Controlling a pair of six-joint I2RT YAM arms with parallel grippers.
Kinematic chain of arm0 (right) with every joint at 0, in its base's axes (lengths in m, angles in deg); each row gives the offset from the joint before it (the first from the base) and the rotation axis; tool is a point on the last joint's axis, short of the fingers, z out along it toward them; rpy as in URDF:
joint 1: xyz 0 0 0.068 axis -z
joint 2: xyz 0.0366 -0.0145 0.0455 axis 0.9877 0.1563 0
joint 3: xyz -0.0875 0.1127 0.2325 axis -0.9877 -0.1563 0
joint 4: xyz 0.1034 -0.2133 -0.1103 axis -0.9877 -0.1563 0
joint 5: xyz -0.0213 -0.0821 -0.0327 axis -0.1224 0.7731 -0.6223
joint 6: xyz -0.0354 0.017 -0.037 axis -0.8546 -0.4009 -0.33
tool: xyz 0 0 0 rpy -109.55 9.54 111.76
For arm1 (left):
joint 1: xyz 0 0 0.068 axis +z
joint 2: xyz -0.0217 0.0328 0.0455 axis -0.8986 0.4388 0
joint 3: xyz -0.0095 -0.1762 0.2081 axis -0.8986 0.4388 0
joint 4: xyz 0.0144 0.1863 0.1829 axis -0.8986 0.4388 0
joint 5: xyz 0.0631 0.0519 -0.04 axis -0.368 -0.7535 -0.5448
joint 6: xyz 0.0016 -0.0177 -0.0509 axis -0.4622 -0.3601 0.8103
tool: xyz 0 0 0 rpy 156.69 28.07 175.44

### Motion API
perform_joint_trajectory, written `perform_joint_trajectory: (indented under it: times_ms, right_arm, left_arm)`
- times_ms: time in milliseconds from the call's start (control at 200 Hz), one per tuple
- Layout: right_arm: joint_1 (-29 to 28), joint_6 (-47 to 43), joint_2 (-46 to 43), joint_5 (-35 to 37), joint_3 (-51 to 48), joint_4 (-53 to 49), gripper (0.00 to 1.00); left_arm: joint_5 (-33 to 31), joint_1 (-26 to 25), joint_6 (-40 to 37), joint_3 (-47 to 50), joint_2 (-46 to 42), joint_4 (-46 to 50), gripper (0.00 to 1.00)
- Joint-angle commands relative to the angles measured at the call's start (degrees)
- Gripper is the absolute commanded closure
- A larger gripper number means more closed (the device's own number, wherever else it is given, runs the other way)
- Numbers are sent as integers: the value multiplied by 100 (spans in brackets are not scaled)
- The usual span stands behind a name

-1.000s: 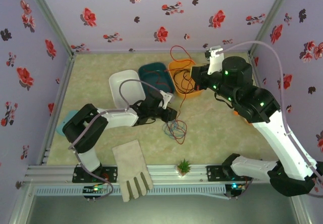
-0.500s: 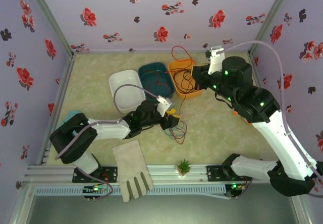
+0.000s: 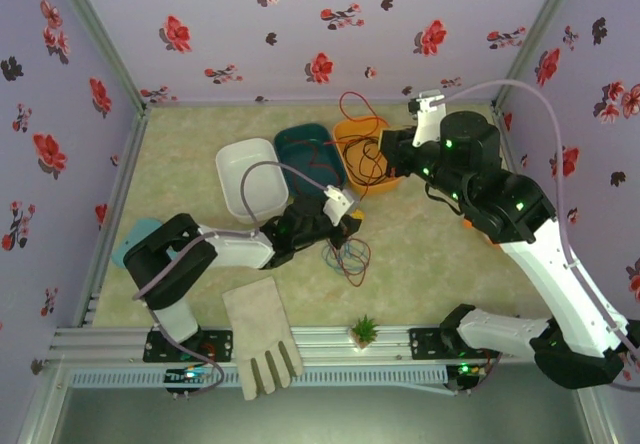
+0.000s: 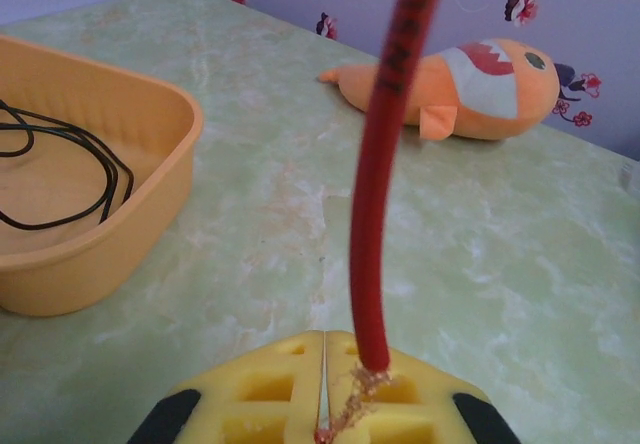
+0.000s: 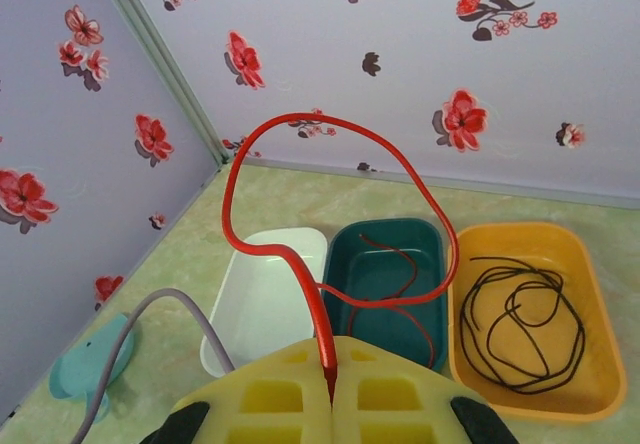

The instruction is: Untangle the cables

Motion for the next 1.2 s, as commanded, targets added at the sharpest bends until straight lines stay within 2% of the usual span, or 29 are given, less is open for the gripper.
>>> perform_joint_trajectory:
  times_ms: [0, 300, 535, 640, 870, 1005, 1195]
  right_arm:
    - [-12, -308, 23, 396, 464, -119, 97]
    - [-7, -861, 101, 1334, 1222, -246, 100]
    - [87, -623, 416, 1346, 998, -237, 100]
    - [367, -377, 712, 681, 758, 16, 100]
    - [913, 281, 1639, -918, 671, 564, 100]
    - [988, 411, 2277, -1293, 885, 514, 100]
    - [999, 541, 3094, -1519, 1158, 359, 100]
  left_arm:
    - [-147, -16, -219, 91, -185, 128, 100]
    - [-257, -22, -48, 418, -470, 174, 100]
    - [-528, -20, 100, 664, -1176, 394, 100]
    - [-607, -22, 97, 792, -1569, 642, 100]
    - [-1193, -13, 165, 1194, -2196, 909, 100]
    - [-1250, -15, 330, 1278, -2313, 1100, 100]
    - [-1239, -14, 962, 1624, -2420, 1074, 100]
